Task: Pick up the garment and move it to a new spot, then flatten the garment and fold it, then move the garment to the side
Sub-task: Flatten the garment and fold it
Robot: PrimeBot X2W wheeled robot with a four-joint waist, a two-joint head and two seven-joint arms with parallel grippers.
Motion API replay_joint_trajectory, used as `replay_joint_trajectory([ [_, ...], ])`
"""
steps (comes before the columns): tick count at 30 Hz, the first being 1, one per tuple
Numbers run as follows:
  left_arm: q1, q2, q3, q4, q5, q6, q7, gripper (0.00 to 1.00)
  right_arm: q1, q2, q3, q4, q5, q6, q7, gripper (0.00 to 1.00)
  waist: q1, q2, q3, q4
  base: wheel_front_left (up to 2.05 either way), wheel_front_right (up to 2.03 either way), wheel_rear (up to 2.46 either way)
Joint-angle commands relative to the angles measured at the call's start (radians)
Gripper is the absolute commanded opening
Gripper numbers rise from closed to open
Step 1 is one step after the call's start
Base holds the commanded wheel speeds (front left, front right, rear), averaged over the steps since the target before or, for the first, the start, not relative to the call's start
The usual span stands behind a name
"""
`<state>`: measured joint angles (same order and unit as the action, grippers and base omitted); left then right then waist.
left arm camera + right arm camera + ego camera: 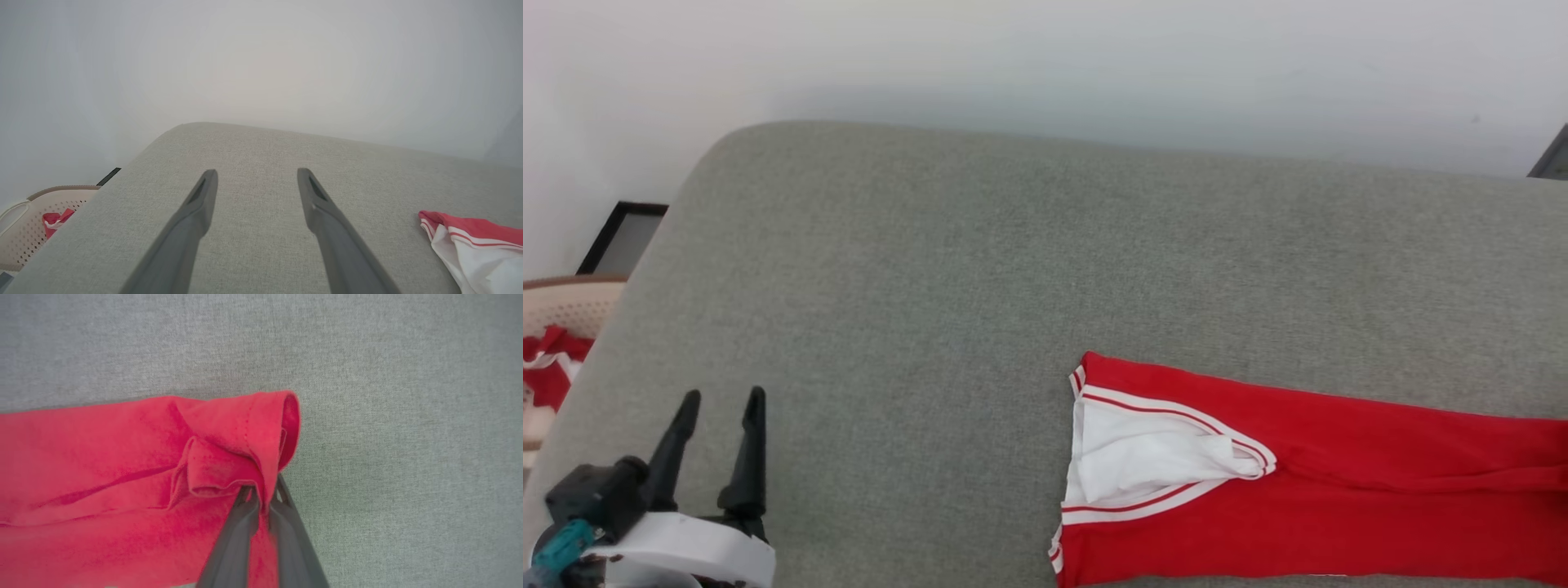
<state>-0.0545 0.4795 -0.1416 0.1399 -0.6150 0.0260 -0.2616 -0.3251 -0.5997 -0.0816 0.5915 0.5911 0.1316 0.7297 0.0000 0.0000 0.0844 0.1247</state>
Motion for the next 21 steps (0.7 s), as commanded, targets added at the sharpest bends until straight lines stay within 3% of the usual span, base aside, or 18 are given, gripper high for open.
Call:
replay_joint_trajectory([
  [1, 0.015, -0.002, 0.005, 0.003, 0.006, -0.004, -0.004, 1.0, -0.011, -0.002, 0.007, -0.009, -0.002, -0.002, 0.001, 0.0, 0.0, 0.0, -0.013, -0.009, 0.0, 0.0, 0.0],
  [10, 0.051, -0.022, 0.029, 0.016, 0.021, -0.023, -0.004, 1.0, 0.049, 0.044, 0.073, -0.242, 0.112, -0.002, 0.056, 0.0, 0.0, 0.0, -0.059, -0.033, 0.0, 0.0, 0.0],
  [16, 0.052, -0.039, 0.026, 0.02, 0.037, -0.028, -0.004, 1.0, 0.085, 0.127, 0.126, -0.42, 0.139, -0.002, 0.104, 0.0, 0.0, 0.0, -0.073, -0.021, 0.0, 0.0, 0.0],
  [21, 0.027, -0.051, 0.01, 0.03, 0.044, -0.037, -0.004, 1.0, 0.063, 0.198, 0.195, -0.477, 0.136, -0.002, 0.109, 0.0, 0.0, 0.0, -0.073, 0.012, 0.0, 0.0, 0.0],
])
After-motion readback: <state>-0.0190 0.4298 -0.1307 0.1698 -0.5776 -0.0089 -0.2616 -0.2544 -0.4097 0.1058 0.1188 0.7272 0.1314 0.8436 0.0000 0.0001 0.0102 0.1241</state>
